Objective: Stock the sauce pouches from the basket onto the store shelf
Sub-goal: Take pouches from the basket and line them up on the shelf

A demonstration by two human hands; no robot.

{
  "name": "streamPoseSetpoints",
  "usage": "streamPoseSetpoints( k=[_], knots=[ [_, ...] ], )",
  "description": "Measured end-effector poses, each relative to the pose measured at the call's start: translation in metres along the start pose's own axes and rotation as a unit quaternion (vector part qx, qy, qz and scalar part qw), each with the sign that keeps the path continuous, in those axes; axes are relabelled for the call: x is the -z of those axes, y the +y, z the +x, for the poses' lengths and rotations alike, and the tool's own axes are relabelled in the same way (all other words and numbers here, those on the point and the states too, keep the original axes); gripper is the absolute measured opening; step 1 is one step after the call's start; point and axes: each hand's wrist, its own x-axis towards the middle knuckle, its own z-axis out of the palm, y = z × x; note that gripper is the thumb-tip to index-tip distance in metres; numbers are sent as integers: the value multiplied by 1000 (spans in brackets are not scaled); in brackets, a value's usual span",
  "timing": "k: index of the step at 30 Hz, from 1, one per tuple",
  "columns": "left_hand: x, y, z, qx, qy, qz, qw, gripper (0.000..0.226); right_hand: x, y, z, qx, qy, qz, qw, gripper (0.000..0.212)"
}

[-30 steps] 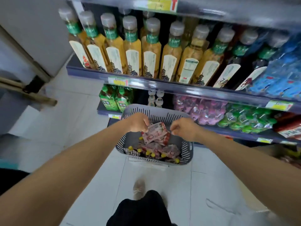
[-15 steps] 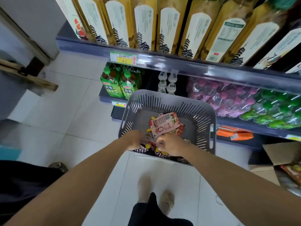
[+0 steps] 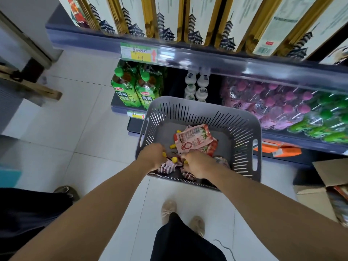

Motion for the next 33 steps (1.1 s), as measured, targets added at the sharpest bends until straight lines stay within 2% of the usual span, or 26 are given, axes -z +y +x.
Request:
streamPoseSetpoints(
  k=[4, 10, 16, 19, 22, 24, 26, 30, 33],
  knots=[
    [-2, 1, 6, 16, -2, -36, 999, 13, 0, 3, 5, -37, 77, -25, 996, 32],
    [-5, -7, 6, 31, -22, 33, 999, 14, 6, 16, 0, -126, 90, 37, 987, 47],
    [11, 3, -5, -6, 20, 63, 998, 20, 25, 15, -12, -158, 134, 64, 976, 29],
    [33, 13, -22, -4, 39, 7, 999, 25, 49, 11, -25, -155, 160, 84, 971, 26],
    [65, 21, -39, -13, 40, -109, 993, 18, 77, 4, -47, -136, 180, 122, 967, 23],
    [90, 30, -56, -13, 25, -215, 976, 5, 98, -3, -65, -117, 195, 121, 966, 22],
    [115, 42, -77, -9, 20, -293, 956, 6, 122, -11, -86, -100, 211, 116, 965, 21],
    [166, 68, -119, -46, 53, -344, 936, 3, 176, -34, -139, -77, 270, 94, 955, 21],
    [201, 85, -150, -91, 89, -338, 933, 14, 215, -56, -187, -71, 319, 83, 941, 24]
  ],
)
